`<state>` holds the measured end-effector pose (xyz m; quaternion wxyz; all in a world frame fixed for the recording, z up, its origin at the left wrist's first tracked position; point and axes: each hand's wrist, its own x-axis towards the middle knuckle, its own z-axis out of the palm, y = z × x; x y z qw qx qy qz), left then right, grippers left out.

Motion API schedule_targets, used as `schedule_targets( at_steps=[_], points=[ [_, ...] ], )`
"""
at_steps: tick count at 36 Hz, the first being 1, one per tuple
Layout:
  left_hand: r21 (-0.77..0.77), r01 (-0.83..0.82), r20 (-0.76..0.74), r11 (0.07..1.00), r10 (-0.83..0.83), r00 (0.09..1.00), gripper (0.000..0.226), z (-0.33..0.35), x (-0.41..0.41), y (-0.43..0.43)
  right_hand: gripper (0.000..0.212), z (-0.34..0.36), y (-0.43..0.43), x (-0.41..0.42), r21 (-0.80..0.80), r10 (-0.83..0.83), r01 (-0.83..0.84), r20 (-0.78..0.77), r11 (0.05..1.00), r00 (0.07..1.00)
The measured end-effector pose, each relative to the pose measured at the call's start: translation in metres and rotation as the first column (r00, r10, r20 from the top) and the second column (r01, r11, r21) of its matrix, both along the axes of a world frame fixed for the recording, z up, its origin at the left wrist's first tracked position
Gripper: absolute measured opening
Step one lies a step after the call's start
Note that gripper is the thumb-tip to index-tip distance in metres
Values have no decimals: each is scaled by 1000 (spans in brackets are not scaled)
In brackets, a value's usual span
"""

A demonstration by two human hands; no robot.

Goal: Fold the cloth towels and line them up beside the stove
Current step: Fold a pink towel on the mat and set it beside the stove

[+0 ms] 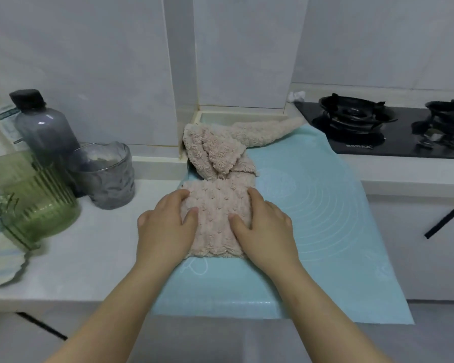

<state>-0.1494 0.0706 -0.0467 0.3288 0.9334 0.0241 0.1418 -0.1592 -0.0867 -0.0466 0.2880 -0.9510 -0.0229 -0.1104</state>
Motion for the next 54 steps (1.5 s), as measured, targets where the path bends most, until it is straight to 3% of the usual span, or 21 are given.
schedule_targets(
  at_steps=[8,12,16,20,23,26,29,31,35,40,45,49,51,54],
  points=[
    [-13,-31,-30,999,30,999,31,13,-12,0,58,12,-1,-8,101,28,-14,-145,995,989],
    [14,-112,-263,994,112,958,32,33,-9,6,56,21,1,-10,182,-14,55,-220,982,975],
    [15,-57,-510,998,57,859,55,47,-5,10,43,37,7,-13,316,-55,160,-315,935,947],
    [-131,-85,-627,988,-16,779,64,59,-3,11,47,51,14,-13,342,-82,271,-477,900,875],
    [-250,-115,-656,961,-81,750,56,64,-3,12,21,57,14,-16,384,-61,323,-558,865,828],
    [-415,-164,-654,895,-169,737,37,66,-6,13,11,60,10,-23,543,-19,428,-604,722,797],
    [-631,-257,-641,732,-305,705,25,69,-11,8,7,65,1,-33,664,40,517,-633,540,773],
    [-722,-316,-620,616,-373,690,23,69,-14,1,15,67,-9,-41,715,82,555,-641,425,763],
    [-786,-360,-595,502,-459,659,24,73,-12,-27,25,72,-32,-53,764,153,620,-644,181,749],
    [-837,-337,-541,432,-558,629,15,82,-10,-80,20,80,-76,-61,789,154,614,-604,-22,782],
    [-843,-292,-524,451,-572,631,32,83,-2,-154,15,89,-144,-65,801,56,587,-584,-120,809],
    [-860,-228,-478,456,-566,672,62,87,1,-229,14,96,-215,-65,815,-3,570,-574,-108,819],
    [-868,-167,-443,467,-579,684,60,92,1,-272,14,99,-255,-63,820,-37,564,-569,-96,822],
    [-876,-112,-408,468,-598,690,39,100,-2,-337,13,105,-317,-60,826,-74,557,-563,-82,823]
  ],
)
